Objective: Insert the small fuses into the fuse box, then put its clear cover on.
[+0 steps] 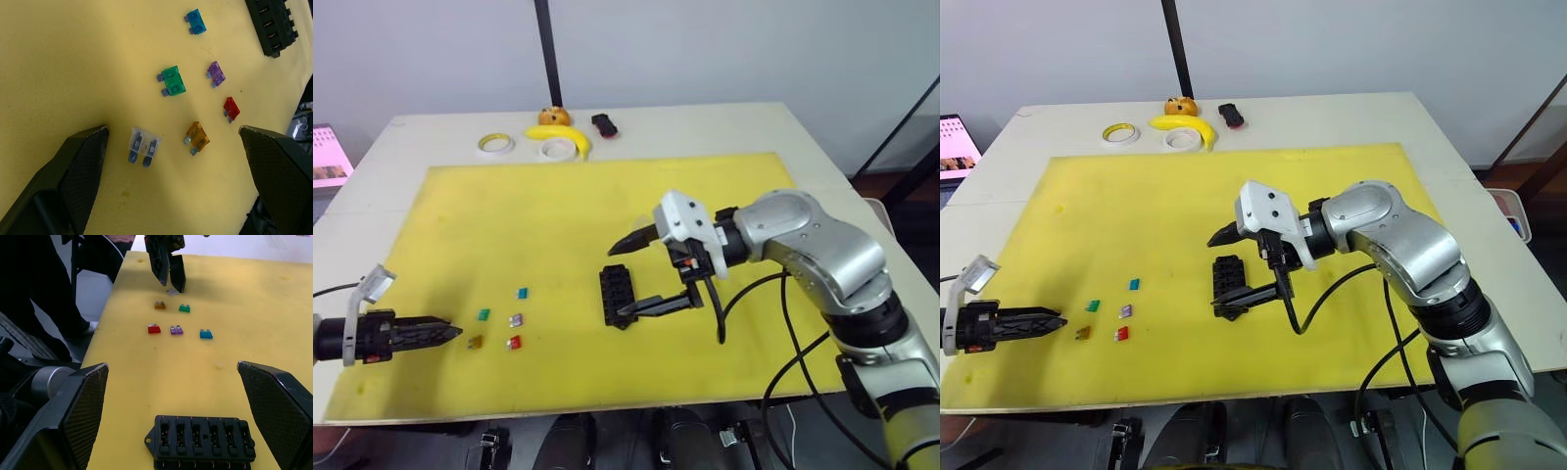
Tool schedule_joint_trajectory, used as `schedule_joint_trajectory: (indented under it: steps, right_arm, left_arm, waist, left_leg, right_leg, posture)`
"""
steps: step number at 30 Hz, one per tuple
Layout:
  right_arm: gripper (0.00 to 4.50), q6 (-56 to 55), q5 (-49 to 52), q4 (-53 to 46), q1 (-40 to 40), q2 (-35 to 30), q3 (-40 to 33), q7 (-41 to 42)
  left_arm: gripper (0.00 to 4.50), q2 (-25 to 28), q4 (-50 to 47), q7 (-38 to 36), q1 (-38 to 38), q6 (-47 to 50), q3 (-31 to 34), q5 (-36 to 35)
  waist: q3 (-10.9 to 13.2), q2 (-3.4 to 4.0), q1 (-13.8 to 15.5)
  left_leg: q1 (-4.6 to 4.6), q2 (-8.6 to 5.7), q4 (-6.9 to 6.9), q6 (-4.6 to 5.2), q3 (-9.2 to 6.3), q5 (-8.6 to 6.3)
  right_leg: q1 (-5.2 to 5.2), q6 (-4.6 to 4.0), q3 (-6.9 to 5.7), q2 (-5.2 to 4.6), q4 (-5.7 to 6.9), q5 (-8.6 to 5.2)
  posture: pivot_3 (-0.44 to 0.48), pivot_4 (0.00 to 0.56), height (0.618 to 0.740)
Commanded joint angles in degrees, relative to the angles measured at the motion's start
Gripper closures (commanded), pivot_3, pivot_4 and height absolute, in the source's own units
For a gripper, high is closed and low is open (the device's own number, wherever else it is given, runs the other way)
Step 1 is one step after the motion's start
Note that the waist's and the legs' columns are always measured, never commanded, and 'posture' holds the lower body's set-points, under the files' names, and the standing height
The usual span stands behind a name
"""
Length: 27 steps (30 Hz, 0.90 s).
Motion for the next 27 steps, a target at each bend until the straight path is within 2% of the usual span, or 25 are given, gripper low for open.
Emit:
schedule_joint_trajectory:
  steps: [1,14,17,19,27]
  right_arm:
    - [0.00,-0.58,-0.22,-1.01,-1.55,-0.69,-0.66,0.04]
    - [0.00,-1.27,-1.51,-0.43,-1.79,-0.85,-0.04,0.13]
    - [0.00,-1.68,-1.94,-0.52,-1.57,-0.93,0.22,0.11]
    - [0.00,-1.79,-2.10,-0.50,-1.53,-0.93,0.25,0.15]
    - [0.00,-2.05,-2.59,-0.35,-1.42,-0.67,0.50,0.26]
  left_arm:
    - [1.29,-0.55,-0.23,0.26,1.12,0.45,-0.91,-0.39]
    - [1.29,-0.75,4.79,0.92,1.40,-0.64,-0.25,0.04]
    - [2.19,-0.71,4.38,0.74,2.12,-0.91,-0.41,-0.01]
    - [3.14,-0.92,4.42,1.18,2.19,-1.12,-0.13,-0.08]
    - [3.14,-0.57,4.95,1.51,2.81,-1.43,0.45,-0.34]
  waist:
    - [0.00,0.00,-0.03]
    - [0.00,0.00,-0.19]
    - [0.00,0.00,-0.26]
    - [0.00,0.00,-0.23]
    - [0.00,0.00,-0.20]
  left_leg:
    - [0.00,0.00,0.00,0.00,0.00,0.00]
    - [0.01,0.01,-0.01,0.00,0.00,0.00]
    - [0.01,0.02,-0.02,0.00,-0.01,0.00]
    - [0.01,0.02,-0.02,0.00,0.00,0.00]
    - [0.00,0.03,-0.04,0.00,0.00,0.00]
  right_leg:
    - [0.00,0.00,0.00,0.00,0.00,0.00]
    - [-0.01,0.00,0.00,0.00,0.00,0.00]
    - [-0.02,0.00,0.00,0.02,0.00,0.00]
    - [-0.03,0.00,0.02,0.01,0.00,0.00]
    - [-0.04,-0.01,0.02,-0.03,-0.02,0.00]
  posture:
    - [0.000,0.150,0.740]
    - [0.000,0.150,0.740]
    - [0.000,0.150,0.740]
    - [0.000,0.150,0.740]
    - [0.000,0.150,0.740]
